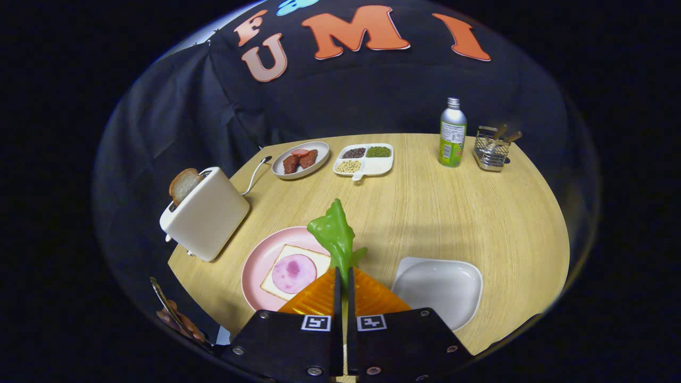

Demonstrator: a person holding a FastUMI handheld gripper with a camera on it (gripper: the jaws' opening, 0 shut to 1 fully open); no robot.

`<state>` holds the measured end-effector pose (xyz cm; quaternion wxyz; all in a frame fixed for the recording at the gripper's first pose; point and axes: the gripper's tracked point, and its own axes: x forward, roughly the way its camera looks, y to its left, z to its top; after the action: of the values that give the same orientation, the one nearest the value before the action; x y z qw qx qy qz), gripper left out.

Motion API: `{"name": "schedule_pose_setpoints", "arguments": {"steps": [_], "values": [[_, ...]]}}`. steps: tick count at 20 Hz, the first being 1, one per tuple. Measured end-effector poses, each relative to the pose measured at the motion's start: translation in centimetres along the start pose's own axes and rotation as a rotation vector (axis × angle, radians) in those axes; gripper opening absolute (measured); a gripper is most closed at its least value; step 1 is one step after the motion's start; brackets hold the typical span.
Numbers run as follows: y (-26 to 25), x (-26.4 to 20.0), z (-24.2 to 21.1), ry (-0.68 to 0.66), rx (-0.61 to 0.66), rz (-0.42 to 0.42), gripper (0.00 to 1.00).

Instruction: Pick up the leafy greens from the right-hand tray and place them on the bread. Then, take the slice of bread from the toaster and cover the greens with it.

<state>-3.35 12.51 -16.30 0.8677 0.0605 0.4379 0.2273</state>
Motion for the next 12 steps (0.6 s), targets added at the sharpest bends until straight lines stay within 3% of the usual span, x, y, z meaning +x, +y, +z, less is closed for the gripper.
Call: {"name": "schedule_pose_setpoints", "arguments": {"steps": [12], "values": [[6.5, 4.9, -1.9, 0.079, -0.149, 0.067, 0.04]]}}
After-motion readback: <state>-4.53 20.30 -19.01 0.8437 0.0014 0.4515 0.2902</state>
